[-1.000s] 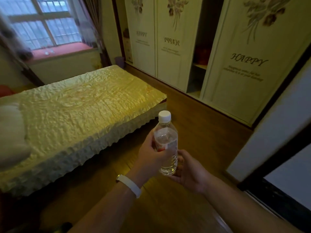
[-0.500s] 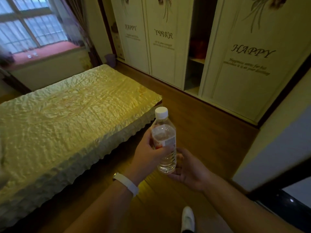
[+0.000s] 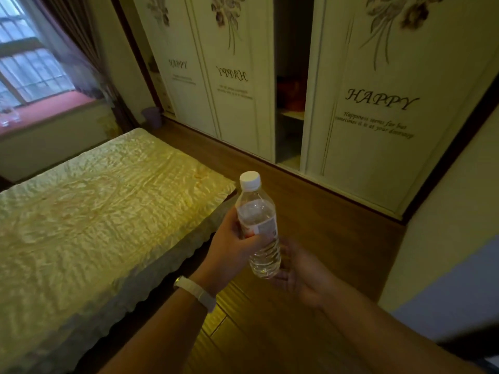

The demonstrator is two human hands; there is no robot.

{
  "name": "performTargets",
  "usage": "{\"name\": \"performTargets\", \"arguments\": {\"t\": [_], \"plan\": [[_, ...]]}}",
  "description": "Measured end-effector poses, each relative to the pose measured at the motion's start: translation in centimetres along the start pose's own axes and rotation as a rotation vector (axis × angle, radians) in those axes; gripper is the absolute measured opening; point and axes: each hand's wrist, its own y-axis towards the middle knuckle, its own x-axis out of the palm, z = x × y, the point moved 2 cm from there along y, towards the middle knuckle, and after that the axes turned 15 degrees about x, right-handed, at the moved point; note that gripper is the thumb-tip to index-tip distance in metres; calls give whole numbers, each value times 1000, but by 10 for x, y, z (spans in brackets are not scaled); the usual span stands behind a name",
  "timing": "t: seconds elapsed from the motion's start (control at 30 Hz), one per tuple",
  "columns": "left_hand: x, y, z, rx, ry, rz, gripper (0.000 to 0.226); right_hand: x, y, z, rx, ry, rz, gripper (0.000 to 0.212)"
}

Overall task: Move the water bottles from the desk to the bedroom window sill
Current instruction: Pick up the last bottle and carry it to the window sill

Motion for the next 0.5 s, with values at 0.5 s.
{"name": "performTargets", "arguments": {"t": [0.5], "plan": [[-37, 218, -89, 0, -79, -91, 60, 8, 135, -173, -19, 53, 149, 34]]}}
